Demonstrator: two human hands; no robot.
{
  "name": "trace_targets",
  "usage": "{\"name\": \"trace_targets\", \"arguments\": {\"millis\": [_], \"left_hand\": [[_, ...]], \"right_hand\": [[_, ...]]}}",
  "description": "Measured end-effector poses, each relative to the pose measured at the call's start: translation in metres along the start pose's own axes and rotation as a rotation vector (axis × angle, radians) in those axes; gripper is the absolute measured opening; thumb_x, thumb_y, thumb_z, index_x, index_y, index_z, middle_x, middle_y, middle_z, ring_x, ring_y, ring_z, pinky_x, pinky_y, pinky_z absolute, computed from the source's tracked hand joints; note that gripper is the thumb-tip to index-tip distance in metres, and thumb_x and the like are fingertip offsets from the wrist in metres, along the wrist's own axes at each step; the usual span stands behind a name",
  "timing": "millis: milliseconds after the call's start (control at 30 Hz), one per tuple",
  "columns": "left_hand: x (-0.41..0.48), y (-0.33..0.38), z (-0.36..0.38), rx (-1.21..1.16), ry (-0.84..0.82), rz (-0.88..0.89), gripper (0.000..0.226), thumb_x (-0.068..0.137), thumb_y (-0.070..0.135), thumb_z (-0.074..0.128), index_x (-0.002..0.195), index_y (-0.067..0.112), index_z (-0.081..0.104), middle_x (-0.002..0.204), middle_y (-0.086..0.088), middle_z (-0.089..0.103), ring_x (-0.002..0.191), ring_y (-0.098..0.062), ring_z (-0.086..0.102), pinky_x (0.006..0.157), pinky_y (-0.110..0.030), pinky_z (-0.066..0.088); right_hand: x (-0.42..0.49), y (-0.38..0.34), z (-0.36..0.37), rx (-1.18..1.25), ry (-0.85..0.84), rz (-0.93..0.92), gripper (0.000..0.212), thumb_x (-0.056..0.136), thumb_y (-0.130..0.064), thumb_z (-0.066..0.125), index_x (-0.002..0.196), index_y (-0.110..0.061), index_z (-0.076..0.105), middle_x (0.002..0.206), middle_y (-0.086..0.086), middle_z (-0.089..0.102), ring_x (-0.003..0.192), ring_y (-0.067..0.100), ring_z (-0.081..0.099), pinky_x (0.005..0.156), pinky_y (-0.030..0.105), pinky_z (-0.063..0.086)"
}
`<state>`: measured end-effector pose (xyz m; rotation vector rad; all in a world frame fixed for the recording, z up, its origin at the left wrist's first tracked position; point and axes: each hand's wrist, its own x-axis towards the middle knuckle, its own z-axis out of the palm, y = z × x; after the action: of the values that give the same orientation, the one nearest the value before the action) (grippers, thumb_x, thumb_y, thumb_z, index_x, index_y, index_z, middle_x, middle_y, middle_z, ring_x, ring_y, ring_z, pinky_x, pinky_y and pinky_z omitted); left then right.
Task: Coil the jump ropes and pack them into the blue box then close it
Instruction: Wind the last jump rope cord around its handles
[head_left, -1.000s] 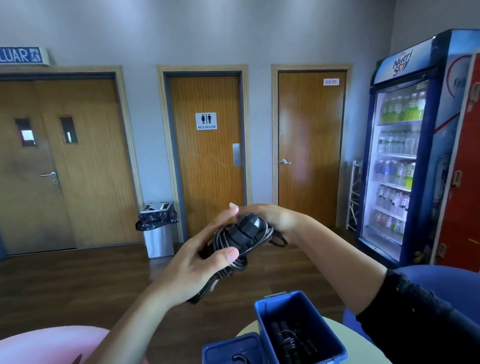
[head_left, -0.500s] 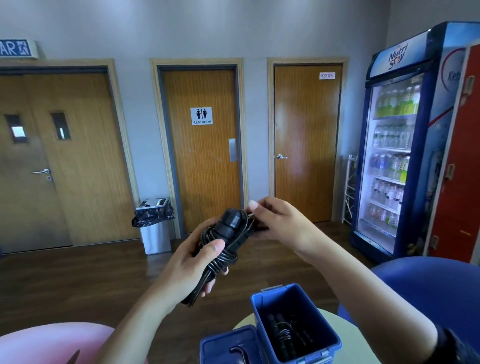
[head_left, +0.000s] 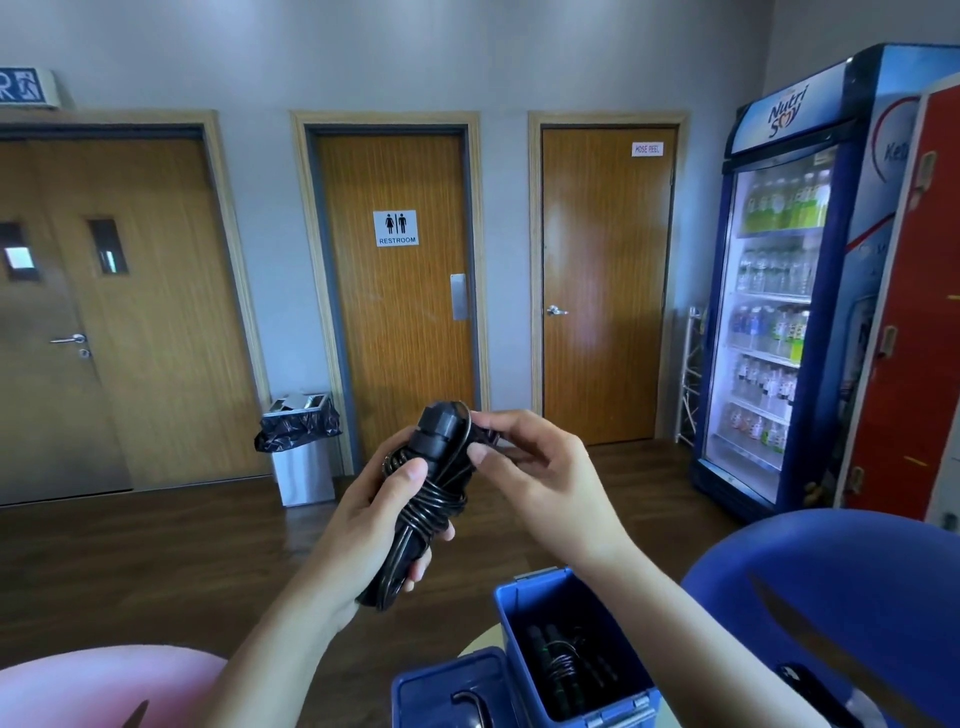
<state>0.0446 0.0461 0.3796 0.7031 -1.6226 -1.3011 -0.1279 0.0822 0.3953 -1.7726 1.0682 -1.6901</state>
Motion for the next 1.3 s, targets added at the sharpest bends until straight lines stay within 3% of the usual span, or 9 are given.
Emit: {"name": "trace_targets", "arguments": {"millis": [200,400,567,800,933,1033,1100,1200,1300], "left_hand": [[0.001,-0.003,0.008,-0.065,0.032,-0.037,0.051,0.083,0.057,0.051,0.129,0.037,0.049,0.075,-0.028,0.063,0.043,-0.025,0.049,0.041,-0.027,0.041],[0.003,-0.001,-0.002,-0.116,0.043,-0.059,0.061,0.073,0.064,0.057,0.127,0.035,0.053,0.075,-0.024,0.062,0.041,-0.025,0.049,0.044,-0.028,0.042],[0.0,-0.001,-0.006,-0.114,0.036,-0.082,0.06,0.078,0.062,0.052,0.131,0.034,0.052,0.074,-0.025,0.062,0.041,-0.024,0.049,0.043,-0.028,0.041],[0.002,0.001,-0.009,0.003,0.084,-0.086,0.056,0.078,0.064,0.057,0.119,0.025,0.054,0.07,-0.017,0.064,0.042,-0.025,0.05,0.041,-0.028,0.042],[0.007,0.009,-0.007,0.117,0.111,-0.077,0.053,0.075,0.063,0.053,0.115,0.029,0.054,0.07,-0.014,0.065,0.048,-0.026,0.053,0.044,-0.03,0.044],[0.012,0.01,-0.006,0.216,0.139,-0.053,0.042,0.074,0.063,0.055,0.112,0.044,0.053,0.072,-0.014,0.066,0.05,-0.026,0.055,0.046,-0.031,0.045],[0.015,0.007,-0.008,0.382,0.183,0.025,0.04,0.072,0.071,0.061,0.107,0.055,0.049,0.076,-0.009,0.069,0.052,-0.019,0.06,0.051,-0.033,0.049],[0.019,0.004,-0.017,0.796,0.249,0.175,0.08,0.06,0.087,0.05,0.129,0.048,0.038,0.093,0.005,0.069,0.074,-0.014,0.067,0.068,-0.034,0.055],[0.017,0.01,-0.019,1.228,0.29,0.249,0.11,0.053,0.095,0.038,0.145,0.037,0.02,0.102,0.0,0.072,0.084,-0.021,0.07,0.068,-0.034,0.054]], "right_hand": [[-0.009,0.018,0.02,-0.033,0.235,-0.225,0.019,0.093,-0.015,0.06,0.108,-0.014,0.073,0.124,-0.009,0.063,0.123,0.003,0.056,0.093,0.015,0.048],[-0.01,0.023,0.022,0.065,0.016,-0.278,0.016,0.093,-0.009,0.06,0.099,-0.001,0.073,0.133,-0.027,0.051,0.14,0.017,0.04,0.101,0.026,0.047],[-0.008,0.024,0.01,0.172,-0.171,-0.227,0.02,0.092,-0.003,0.057,0.099,0.012,0.068,0.144,0.015,0.046,0.144,0.009,0.03,0.109,0.043,0.042],[-0.004,0.029,0.01,0.235,-0.207,-0.158,0.026,0.088,0.002,0.061,0.114,0.008,0.063,0.147,0.012,0.045,0.144,0.011,0.03,0.107,0.032,0.043],[0.007,0.021,0.012,0.345,-0.145,0.033,0.045,0.089,-0.02,0.059,0.132,-0.018,0.047,0.142,-0.002,0.049,0.128,0.018,0.052,0.098,0.03,0.048],[0.026,0.015,0.014,0.119,-0.175,0.29,0.063,0.087,-0.064,0.038,0.143,-0.034,0.034,0.149,0.0,0.042,0.138,0.018,0.041,0.111,0.04,0.034],[0.042,0.007,0.013,-0.019,-0.252,0.492,0.087,0.08,-0.083,0.021,0.149,-0.031,0.029,0.152,0.008,0.039,0.141,0.027,0.035,0.114,0.05,0.028],[0.063,-0.011,0.005,-0.098,-0.304,0.694,0.1,0.078,-0.086,0.016,0.137,-0.011,0.049,0.129,0.021,0.058,0.114,0.035,0.059,0.094,0.047,0.053],[0.077,-0.024,0.0,-0.175,-0.345,0.771,0.11,0.071,-0.092,0.016,0.128,-0.006,0.054,0.111,0.021,0.066,0.092,0.033,0.069,0.07,0.038,0.061]]}}
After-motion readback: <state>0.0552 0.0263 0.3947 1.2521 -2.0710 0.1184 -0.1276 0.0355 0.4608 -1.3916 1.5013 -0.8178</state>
